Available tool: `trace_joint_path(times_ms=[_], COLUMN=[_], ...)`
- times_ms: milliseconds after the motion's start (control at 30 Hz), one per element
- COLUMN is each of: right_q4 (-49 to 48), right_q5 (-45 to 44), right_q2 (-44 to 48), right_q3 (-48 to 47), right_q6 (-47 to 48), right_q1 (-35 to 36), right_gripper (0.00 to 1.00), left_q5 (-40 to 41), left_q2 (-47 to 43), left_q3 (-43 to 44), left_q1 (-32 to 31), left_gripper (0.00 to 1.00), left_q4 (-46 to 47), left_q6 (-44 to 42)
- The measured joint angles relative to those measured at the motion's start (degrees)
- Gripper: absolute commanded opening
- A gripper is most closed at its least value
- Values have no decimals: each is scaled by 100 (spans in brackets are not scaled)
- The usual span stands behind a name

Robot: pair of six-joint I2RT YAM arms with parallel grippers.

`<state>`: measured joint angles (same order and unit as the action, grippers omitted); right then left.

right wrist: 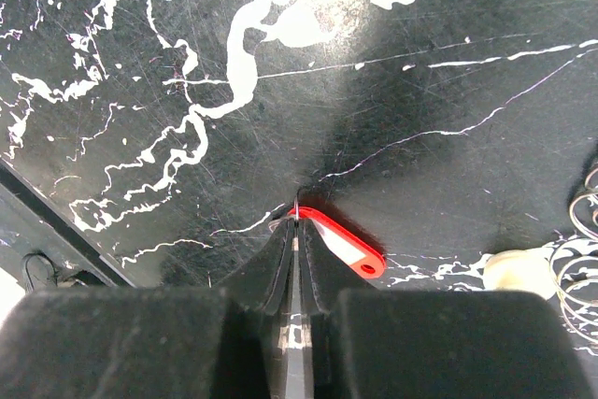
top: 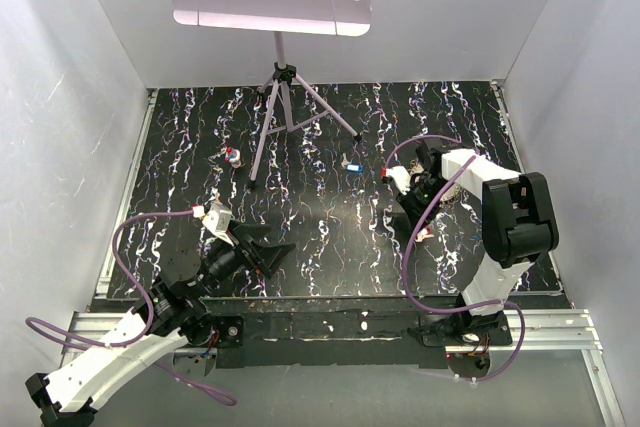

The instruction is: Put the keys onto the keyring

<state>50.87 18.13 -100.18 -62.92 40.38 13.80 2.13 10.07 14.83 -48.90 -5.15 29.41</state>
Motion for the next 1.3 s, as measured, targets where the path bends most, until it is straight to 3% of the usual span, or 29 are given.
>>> trace_joint_path(times_ms=[633,1033,1300], right_q4=[-7,164,518], right_q5=[-2,273,1056], right_q2=[155,758,1261], right_q3=[-11,-374,-944], right_q6=[-107,-118,-162], right_q1=[-35,-439,-874], right_gripper=[29,31,32], left_q5=[0,0,0], left_q2=[-4,-76,31], left_q3=[0,2,313], left_q1=[0,0,0], left_gripper=[98,98,98], left_q4=[-57,-160,-378], left_q6=[0,4,15])
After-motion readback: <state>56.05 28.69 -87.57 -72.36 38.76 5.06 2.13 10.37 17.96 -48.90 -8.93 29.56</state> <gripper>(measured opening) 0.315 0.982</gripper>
